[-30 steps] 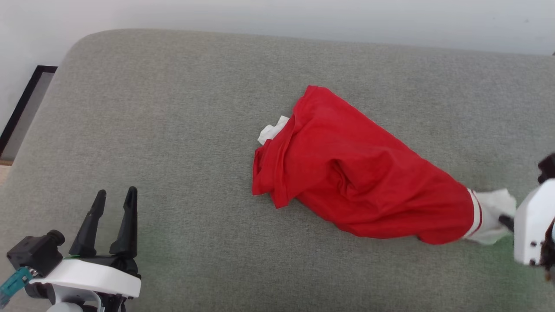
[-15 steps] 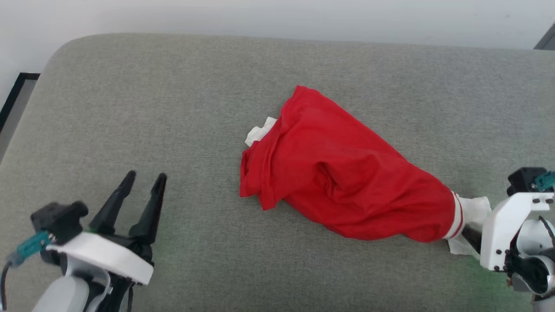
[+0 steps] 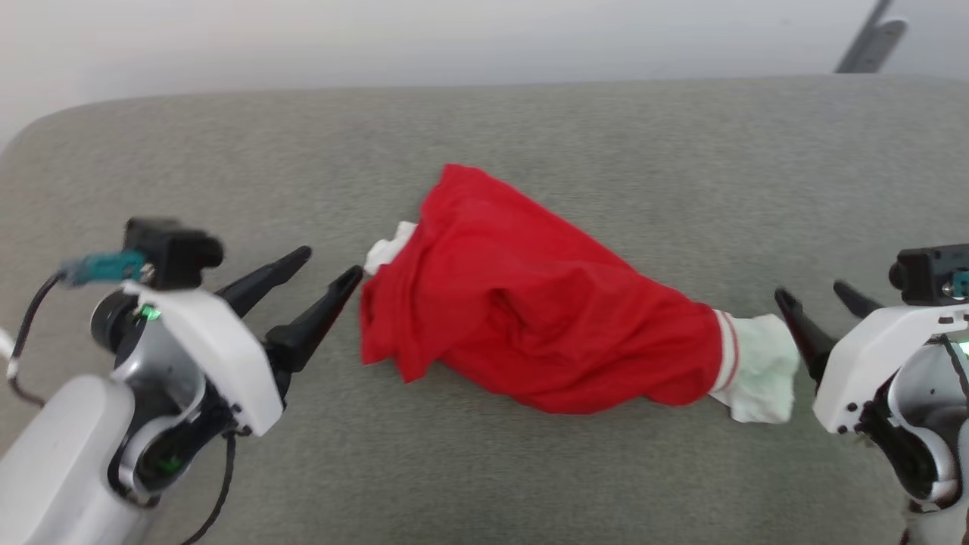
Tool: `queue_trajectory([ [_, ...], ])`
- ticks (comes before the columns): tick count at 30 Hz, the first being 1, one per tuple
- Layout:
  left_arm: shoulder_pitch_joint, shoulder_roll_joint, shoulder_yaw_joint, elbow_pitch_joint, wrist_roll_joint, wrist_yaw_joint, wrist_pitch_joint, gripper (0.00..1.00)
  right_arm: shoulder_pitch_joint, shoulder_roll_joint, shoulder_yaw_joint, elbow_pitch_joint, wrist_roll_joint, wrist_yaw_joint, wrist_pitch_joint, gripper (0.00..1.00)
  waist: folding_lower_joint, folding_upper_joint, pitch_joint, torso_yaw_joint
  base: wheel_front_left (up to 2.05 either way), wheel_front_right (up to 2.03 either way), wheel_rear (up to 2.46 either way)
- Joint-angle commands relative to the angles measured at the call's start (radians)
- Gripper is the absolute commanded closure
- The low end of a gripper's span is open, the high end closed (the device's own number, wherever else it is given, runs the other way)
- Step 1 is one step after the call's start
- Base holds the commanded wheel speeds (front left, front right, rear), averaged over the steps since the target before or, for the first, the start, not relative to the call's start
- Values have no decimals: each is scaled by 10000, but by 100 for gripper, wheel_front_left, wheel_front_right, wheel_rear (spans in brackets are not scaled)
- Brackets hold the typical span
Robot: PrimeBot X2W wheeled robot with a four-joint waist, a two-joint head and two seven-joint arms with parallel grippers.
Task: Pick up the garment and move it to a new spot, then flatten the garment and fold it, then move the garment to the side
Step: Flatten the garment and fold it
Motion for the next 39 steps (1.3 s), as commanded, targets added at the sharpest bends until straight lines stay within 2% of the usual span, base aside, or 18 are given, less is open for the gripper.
queue_trajectory([
  [1,-219,-11,-85,-54,-109,25,239,0,50,122,45,-78,-19,0,-297,0,0,0,-31,-255,0,0,0],
  [8,-1244,-142,-797,347,-523,478,2542,0,-152,500,497,-25,-751,0,-3202,0,0,0,-34,-1083,0,0,0],
  [13,-1815,-154,-1313,980,-339,515,3534,0,-298,1026,551,369,-1228,-1,-4920,0,0,0,121,-1712,0,0,0],
  [18,-2060,-204,-1733,1855,-195,742,4297,0,-400,1412,766,812,-1326,0,-5746,0,0,0,333,-2224,0,0,0],
  [23,-2253,-273,-2073,2629,-14,704,4667,0,-429,1561,1027,1177,-1130,0,-6093,0,0,0,543,-2524,0,0,0],
  [24,-2289,-278,-2129,2794,19,683,4762,17,-451,1579,1079,1221,-1120,0,-6149,0,0,0,586,-2556,0,0,0],
  [25,-2354,-266,-2185,2907,58,609,4770,100,-475,1595,1127,1244,-1089,0,-6197,0,0,0,627,-2592,0,0,0],
  [32,-2812,-209,-2116,3304,24,450,4820,100,-573,1634,1062,1371,-983,0,-6462,0,0,0,737,-2614,0,0,0],
  [39,-3977,40,-1936,3105,444,276,4649,100,-625,1647,840,1272,-907,0,-6494,0,0,0,835,-2577,0,0,0],
])
